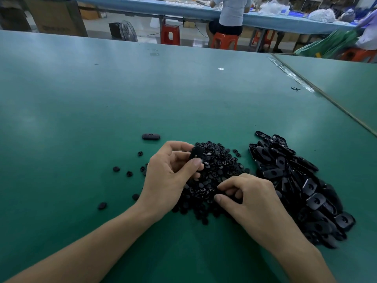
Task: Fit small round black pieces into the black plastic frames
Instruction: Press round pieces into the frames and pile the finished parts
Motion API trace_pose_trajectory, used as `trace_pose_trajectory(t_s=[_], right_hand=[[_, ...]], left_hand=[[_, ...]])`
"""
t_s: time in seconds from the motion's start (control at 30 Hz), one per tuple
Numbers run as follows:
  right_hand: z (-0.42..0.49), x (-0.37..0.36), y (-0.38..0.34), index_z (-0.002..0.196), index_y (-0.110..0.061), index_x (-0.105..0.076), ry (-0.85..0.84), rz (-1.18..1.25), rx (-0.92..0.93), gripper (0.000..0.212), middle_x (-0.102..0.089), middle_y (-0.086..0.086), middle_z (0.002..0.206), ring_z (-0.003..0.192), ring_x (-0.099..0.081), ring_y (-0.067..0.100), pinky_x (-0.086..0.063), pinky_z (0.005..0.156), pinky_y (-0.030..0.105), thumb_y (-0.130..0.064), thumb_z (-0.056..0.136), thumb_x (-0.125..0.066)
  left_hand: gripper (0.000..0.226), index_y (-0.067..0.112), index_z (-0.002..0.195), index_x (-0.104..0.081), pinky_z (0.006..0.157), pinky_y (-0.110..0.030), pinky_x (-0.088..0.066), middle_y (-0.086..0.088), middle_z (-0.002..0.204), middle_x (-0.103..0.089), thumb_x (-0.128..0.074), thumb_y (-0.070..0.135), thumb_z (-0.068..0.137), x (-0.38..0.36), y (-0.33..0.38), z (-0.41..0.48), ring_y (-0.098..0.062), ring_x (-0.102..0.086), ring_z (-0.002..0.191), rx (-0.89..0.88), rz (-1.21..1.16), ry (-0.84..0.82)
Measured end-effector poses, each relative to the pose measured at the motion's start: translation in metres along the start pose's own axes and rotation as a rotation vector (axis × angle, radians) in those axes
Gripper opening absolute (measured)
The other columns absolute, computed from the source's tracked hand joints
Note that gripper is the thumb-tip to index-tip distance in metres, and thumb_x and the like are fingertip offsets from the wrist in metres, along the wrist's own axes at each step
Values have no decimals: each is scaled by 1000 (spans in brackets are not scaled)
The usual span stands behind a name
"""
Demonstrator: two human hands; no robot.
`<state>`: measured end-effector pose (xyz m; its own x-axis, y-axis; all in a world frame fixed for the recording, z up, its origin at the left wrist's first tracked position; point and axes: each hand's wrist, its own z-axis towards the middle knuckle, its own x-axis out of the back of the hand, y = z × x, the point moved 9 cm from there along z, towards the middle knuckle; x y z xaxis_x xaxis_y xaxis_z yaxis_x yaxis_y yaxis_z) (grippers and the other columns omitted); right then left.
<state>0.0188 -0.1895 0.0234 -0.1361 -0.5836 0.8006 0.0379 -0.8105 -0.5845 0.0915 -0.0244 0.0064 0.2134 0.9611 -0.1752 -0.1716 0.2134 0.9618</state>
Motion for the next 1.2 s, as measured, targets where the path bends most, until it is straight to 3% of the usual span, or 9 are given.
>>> trace_pose_trajectory(t_s=[0.2, 0.3, 0.4, 0.6, 0.77, 0.9, 1.07, 1.2], right_hand=[[1, -1, 4, 82, -30, -73, 31, 8, -19, 7, -59, -15, 81, 85, -54, -2, -45, 71, 14, -29, 89, -74], [3, 4, 0, 83, -29, -72, 113, 19, 25, 8, -60, -16, 80, 81, -56, 1, -46, 71, 18, -31, 90, -72], [2, 15, -6, 81, -27, -66, 238, 122, 69, 12, -62, -14, 73, 73, -59, 6, -43, 64, 14, -29, 93, -67], [-1, 22, -9, 84, -34, -66, 319, 330, 50, 15, -70, -16, 77, 66, -66, 6, -51, 60, 16, -22, 94, -66], [-1, 22, -12, 107, -26, -76, 315, 303, 65, 19, -70, -19, 84, 85, -65, -5, -46, 73, 6, -16, 94, -67], [-2, 19, -18, 115, -25, -74, 300, 283, 102, 26, -63, -18, 79, 77, -61, 0, -41, 66, 4, -10, 94, -66], [-2, 17, -13, 93, -32, -69, 298, 365, 45, 18, -69, -22, 85, 77, -67, 2, -47, 65, 8, -15, 89, -73], [-2, 16, -15, 88, -34, -72, 301, 382, 48, 22, -70, -23, 81, 73, -67, 1, -48, 63, 8, -11, 88, -74]], left_hand=[[37, 36, 106, -77, 74, -23, -59, -3, 94, -78, -70, 3, 91, -3, -1, 1, -16, -75, 86, -14, 24, -28], [38, 34, 111, -76, 77, -23, -59, -4, 94, -78, -65, 1, 94, -3, -1, 0, -16, -76, 87, -7, 46, -30], [38, 29, 112, -74, 76, -22, -59, -3, 93, -78, -66, -2, 92, -6, 2, -1, -15, -75, 87, -3, 29, -52], [18, 26, 90, -74, 76, -32, -61, -8, 88, -77, -79, 15, 76, -7, 4, -3, -28, -76, 82, 11, 67, -66], [20, 25, 94, -79, 74, -28, -60, -4, 86, -78, -78, 10, 81, -10, 5, -5, -24, -76, 80, 3, 105, -112], [20, 24, 93, -78, 75, -30, -61, -3, 85, -78, -77, 9, 80, -13, 4, -5, -22, -76, 80, 6, 132, -123], [20, 25, 94, -77, 74, -29, -60, -2, 84, -78, -76, 14, 76, -16, 7, -6, -18, -75, 78, -6, 157, -128], [18, 21, 90, -77, 72, -25, -58, -2, 84, -78, -76, 10, 76, -18, 9, -8, -16, -75, 78, -22, 155, -140]])
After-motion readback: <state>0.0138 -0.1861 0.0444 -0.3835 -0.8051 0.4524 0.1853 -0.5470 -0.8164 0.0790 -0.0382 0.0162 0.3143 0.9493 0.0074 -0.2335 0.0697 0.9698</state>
